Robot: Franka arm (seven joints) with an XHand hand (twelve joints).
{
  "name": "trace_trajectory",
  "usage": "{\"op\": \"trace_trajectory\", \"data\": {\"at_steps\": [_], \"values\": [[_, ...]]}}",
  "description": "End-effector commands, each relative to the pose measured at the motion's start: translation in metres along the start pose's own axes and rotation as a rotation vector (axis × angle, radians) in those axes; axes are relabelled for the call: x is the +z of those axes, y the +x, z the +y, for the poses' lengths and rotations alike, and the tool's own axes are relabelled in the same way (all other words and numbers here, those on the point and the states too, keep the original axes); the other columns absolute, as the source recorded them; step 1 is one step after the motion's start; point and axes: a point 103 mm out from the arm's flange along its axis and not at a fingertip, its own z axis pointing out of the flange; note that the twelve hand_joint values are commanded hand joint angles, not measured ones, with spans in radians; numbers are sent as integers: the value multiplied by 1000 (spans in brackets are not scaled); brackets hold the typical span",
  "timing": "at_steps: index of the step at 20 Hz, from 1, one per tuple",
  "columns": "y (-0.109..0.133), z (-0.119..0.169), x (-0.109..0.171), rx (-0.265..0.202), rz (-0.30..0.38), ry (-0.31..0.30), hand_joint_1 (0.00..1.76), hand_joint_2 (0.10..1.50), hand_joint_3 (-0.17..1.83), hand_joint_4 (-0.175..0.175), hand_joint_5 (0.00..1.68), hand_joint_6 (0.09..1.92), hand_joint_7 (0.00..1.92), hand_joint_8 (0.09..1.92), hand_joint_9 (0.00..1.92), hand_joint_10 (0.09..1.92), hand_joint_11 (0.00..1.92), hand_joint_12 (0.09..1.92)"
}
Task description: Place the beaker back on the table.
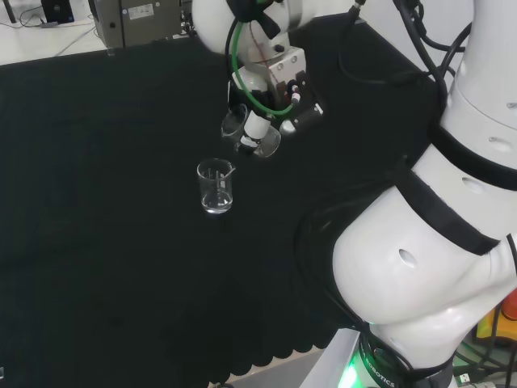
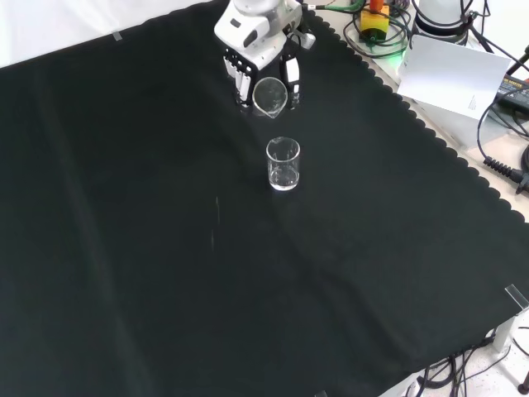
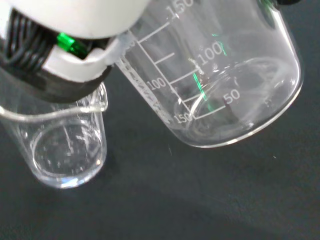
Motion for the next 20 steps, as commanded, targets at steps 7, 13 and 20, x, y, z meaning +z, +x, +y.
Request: {"op": "trace_trajectory", "data": {"at_steps": [7, 13, 20], "values": [[-53, 20, 26, 67, 216, -127, 1141, 635, 698, 165, 1280, 678, 1761, 87, 1787, 87, 1515, 516], [-66, 45, 43, 18, 321, -175, 1141, 637, 696, 163, 1277, 683, 1754, 87, 1781, 87, 1510, 515], [-74, 71, 61, -26, 402, -190, 1140, 644, 689, 154, 1269, 693, 1742, 87, 1762, 87, 1496, 513]]}}
